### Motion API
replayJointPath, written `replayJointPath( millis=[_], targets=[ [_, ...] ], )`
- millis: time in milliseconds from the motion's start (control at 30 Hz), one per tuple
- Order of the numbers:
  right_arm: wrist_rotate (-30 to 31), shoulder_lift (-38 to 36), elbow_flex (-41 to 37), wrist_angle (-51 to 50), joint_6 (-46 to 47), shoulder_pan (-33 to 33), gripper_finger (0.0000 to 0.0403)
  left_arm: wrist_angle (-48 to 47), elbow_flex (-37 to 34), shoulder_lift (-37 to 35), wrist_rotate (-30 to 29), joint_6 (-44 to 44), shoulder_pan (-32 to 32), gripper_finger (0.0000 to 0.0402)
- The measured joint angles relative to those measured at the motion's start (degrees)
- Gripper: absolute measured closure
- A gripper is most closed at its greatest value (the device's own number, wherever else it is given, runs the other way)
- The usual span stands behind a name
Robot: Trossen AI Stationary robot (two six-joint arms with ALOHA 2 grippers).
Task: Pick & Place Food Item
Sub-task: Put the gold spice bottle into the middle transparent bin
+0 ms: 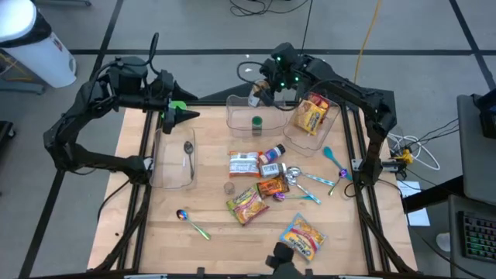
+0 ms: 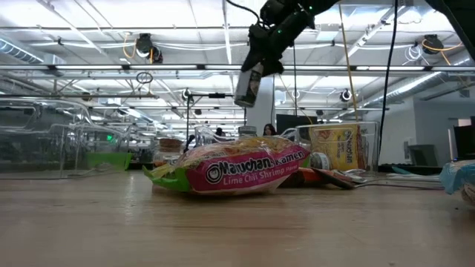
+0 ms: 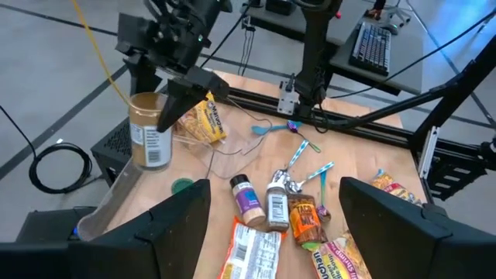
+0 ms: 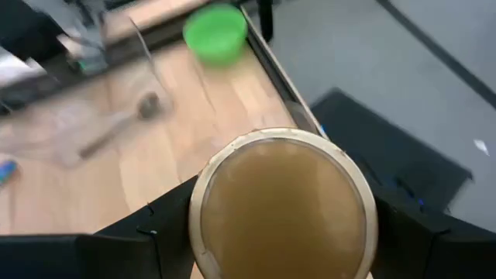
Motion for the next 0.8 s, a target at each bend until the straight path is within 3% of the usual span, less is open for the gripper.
replayJointPath(
  millis=[300, 467, 800],
  targets=[
    [4.1, 0.0, -0.1, -6.3, -4.6, -2.0, 0.0135, 0.0, 0.0, 0.6, 0.0, -0.2, 0.0, 0.0108],
    [8.0, -0.1, -3.1, -3.9, -7.0, -1.9, 0.0135, 0.0, 0.0, 2.0, -0.1, -1.0, 0.0, 0.0108],
    [8.1, -0.2, -12.2, 0.3, -9.5, -0.9, 0.0135, 1.2, 0.0, 5.9, -0.1, -1.0, 0.0, 0.0107]
  ],
)
